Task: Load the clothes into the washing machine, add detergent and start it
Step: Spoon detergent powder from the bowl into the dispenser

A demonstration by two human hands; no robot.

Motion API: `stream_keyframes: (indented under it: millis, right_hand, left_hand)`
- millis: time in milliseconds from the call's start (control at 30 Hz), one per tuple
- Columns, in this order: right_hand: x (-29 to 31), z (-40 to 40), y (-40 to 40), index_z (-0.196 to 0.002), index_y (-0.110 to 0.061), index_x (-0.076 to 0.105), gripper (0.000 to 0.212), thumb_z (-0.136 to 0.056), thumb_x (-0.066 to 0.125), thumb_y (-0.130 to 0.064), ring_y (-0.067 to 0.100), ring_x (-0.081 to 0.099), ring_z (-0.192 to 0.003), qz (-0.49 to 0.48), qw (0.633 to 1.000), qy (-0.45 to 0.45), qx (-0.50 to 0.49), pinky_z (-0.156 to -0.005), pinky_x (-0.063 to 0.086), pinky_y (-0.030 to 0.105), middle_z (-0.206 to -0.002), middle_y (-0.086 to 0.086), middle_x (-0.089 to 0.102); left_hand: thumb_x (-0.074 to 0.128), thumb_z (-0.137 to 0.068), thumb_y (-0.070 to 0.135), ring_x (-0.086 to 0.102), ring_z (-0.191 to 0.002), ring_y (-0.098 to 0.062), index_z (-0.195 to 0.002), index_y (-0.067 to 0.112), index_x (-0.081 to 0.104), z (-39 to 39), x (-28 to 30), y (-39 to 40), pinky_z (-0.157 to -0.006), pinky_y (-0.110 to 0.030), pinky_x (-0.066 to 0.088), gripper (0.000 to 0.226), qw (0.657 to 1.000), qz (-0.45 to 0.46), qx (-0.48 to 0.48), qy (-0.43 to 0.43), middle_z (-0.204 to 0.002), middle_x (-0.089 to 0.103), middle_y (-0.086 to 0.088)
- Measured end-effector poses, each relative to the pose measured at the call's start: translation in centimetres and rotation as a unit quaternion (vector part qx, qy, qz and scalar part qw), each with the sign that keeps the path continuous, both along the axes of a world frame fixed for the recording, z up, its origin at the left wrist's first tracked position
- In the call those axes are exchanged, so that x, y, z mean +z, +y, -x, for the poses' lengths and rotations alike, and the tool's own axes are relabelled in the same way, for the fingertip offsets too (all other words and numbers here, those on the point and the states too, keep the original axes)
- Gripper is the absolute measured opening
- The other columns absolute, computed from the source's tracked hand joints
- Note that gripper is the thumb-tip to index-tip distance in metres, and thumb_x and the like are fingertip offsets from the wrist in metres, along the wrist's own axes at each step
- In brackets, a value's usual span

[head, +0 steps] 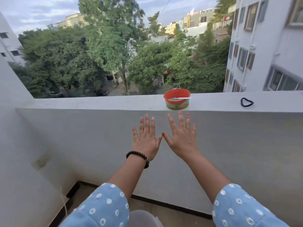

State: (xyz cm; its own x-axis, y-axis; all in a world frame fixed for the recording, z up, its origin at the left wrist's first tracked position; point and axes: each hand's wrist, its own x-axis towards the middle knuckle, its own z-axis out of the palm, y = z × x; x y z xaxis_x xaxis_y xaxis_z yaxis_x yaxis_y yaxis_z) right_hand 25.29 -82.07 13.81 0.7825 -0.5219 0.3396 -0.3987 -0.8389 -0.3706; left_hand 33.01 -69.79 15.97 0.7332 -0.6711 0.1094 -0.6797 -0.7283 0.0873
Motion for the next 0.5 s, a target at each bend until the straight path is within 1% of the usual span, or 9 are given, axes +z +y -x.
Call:
stream_keyframes:
  millis: [200,367,500]
  right_hand:
    - [2.5,-0.8,-4.4,-0.155,-0.029,0.012,0.081,-0.091,0.057,-0.051,0.040,-0.008,-0.149,-0.007,0.992,-0.121,-0.027,-0.119,0.006,0.054,-0.162,0.023,-0.004]
    - [4.3,-2.8,-7.5,-0.156,-0.029,0.010,0.093,-0.085,0.064,-0.054,0.042,-0.002,-0.149,-0.053,0.988,-0.143,-0.015,-0.120,0.008,0.050,-0.160,0.029,0.002]
    - [4.6,-4.8,-9.6,-0.155,-0.032,0.010,0.099,-0.080,0.070,-0.055,0.041,0.004,-0.149,-0.114,0.984,-0.140,-0.008,-0.118,0.016,0.050,-0.159,0.029,0.007]
  left_hand:
    - [0.022,-0.103,0.049,-0.024,-0.148,-0.017,-0.154,0.022,-0.016,-0.7,2.8,-4.2,-0.118,-0.046,-0.013,0.069,0.998,0.054,-0.042,-0.009,-0.161,-0.025,0.002]
    - [0.022,-0.104,0.046,-0.023,-0.148,-0.014,-0.154,0.022,-0.015,-1.6,3.5,-6.3,-0.118,-0.043,-0.014,0.067,0.995,0.079,-0.055,0.012,-0.162,-0.021,0.004]
    - [0.024,-0.105,0.045,-0.020,-0.149,-0.013,-0.154,0.024,-0.014,-2.3,3.4,-6.8,-0.120,-0.042,-0.011,0.065,0.990,0.115,-0.062,0.045,-0.164,-0.016,0.004]
